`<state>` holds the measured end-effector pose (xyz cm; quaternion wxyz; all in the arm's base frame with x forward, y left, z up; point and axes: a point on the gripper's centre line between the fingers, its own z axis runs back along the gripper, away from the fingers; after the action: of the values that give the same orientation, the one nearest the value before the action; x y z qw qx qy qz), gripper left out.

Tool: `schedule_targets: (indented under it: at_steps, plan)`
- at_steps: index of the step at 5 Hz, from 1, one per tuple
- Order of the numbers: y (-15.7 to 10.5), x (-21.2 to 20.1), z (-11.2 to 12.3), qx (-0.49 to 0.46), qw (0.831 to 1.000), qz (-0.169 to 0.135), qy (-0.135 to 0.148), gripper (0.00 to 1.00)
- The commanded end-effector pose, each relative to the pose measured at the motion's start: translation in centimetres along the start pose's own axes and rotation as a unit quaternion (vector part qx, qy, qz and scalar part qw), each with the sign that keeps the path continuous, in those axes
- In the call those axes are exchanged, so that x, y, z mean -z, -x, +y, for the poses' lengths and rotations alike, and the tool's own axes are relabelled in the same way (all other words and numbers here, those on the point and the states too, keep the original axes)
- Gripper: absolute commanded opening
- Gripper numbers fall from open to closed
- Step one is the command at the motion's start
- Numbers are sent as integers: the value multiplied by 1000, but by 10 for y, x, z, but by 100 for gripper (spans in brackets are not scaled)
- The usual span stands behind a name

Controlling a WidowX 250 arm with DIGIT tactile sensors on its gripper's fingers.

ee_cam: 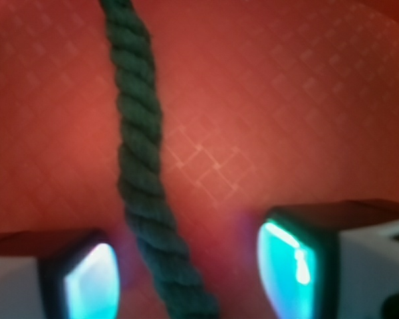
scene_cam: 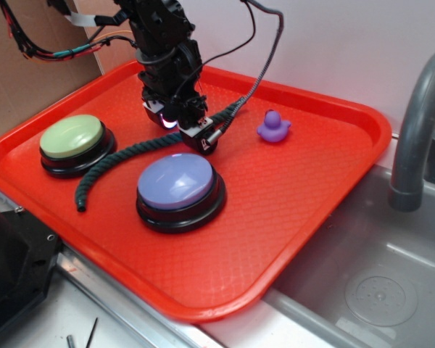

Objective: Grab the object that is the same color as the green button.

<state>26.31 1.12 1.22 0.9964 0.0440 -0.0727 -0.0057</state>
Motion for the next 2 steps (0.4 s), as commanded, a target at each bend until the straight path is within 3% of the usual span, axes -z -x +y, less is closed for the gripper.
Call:
schedule_targets:
  at_steps: [1,2]
  plan:
    - [8,5,3,-8,1000,13,-2,0]
    - [3,-6,1,-4,1000,24,0,0]
